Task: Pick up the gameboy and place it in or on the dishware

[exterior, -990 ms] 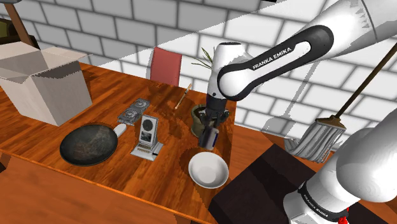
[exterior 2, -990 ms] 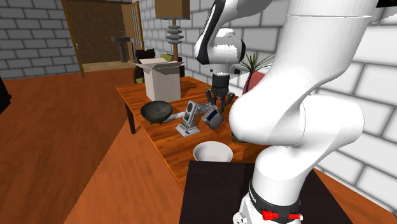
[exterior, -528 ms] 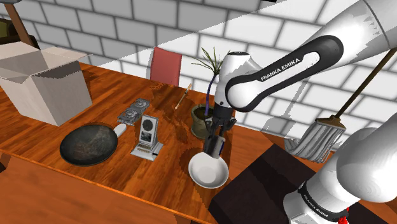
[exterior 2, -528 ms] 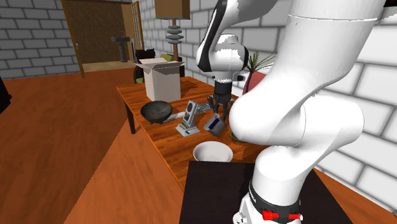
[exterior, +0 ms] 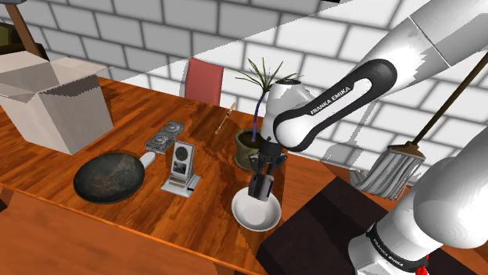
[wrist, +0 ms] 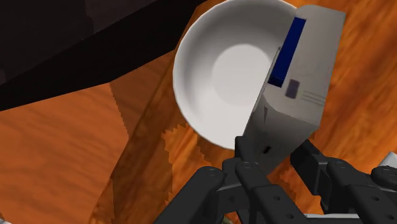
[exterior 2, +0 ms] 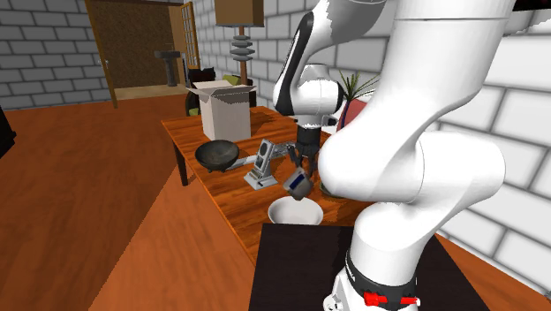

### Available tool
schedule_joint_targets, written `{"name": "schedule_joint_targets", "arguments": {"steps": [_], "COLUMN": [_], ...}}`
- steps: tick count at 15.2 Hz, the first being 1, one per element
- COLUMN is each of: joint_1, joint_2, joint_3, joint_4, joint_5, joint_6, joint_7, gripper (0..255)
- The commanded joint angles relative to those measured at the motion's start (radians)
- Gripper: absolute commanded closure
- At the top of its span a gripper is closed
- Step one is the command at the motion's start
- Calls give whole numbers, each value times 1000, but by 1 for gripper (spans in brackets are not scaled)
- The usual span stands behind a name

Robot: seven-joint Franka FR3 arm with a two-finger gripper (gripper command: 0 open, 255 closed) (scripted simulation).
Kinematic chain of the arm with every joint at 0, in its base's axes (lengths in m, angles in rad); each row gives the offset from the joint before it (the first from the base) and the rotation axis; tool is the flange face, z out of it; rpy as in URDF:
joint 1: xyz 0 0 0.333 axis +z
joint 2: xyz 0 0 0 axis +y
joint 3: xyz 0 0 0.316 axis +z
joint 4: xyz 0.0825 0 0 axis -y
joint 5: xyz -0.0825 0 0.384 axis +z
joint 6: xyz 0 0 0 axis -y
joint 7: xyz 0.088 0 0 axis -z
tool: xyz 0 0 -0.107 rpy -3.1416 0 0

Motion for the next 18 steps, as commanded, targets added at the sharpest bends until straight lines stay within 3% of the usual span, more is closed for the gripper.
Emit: {"name": "schedule_joint_targets", "arguments": {"steps": [1,6,14,15,18], "joint_1": [-2,-4,-3,-3,-3], "joint_2": [28,107,112,111,111], "joint_3": [0,-2,-2,-2,-2], "joint_4": [-5,-9,-9,-9,-9], "joint_5": [-8,-36,-38,-38,-38], "joint_6": [33,114,119,119,119], "joint_7": [3,20,22,22,22], "gripper": [255,255,255,0,0]}}
